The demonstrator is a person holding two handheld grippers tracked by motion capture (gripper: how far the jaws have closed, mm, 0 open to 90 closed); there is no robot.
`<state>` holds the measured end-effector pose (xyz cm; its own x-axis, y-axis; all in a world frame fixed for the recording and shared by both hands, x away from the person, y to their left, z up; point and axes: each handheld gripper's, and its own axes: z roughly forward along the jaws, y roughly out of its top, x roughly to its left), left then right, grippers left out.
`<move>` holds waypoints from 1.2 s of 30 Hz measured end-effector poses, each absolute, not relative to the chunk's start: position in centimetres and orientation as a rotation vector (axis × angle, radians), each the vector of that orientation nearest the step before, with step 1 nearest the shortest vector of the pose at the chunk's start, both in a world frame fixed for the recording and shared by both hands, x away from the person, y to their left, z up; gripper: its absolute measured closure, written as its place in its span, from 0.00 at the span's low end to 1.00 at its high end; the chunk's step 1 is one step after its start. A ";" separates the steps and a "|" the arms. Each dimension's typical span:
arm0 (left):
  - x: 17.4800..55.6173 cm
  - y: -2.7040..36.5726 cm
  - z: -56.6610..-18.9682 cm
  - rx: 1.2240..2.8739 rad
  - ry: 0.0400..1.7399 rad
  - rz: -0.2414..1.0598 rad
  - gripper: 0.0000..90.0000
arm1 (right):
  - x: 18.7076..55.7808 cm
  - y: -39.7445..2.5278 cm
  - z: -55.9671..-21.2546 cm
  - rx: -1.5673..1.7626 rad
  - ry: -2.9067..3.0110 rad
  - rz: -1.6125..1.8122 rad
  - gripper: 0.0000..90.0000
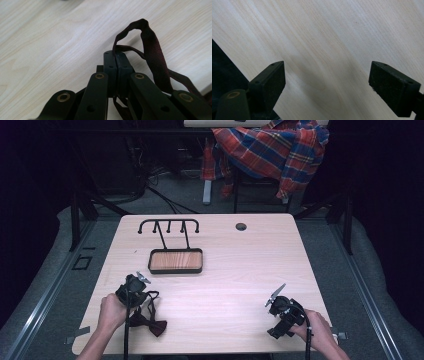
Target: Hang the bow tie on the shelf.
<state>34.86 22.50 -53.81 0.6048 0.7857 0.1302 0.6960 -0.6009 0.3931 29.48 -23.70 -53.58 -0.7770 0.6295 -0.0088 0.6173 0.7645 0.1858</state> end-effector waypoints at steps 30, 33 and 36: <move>30.5 22.7 -48.3 2.257 1.076 0.588 0.99 | 29.8 -23.2 -53.6 1.005 2.881 0.279 0.15; 30.7 22.6 -48.0 2.249 1.071 0.604 0.99 | 29.7 -23.4 -53.8 1.011 2.892 0.272 0.15; 30.8 22.4 -47.9 2.247 1.063 0.617 0.99 | 29.4 -23.7 -53.7 1.020 2.885 0.279 0.15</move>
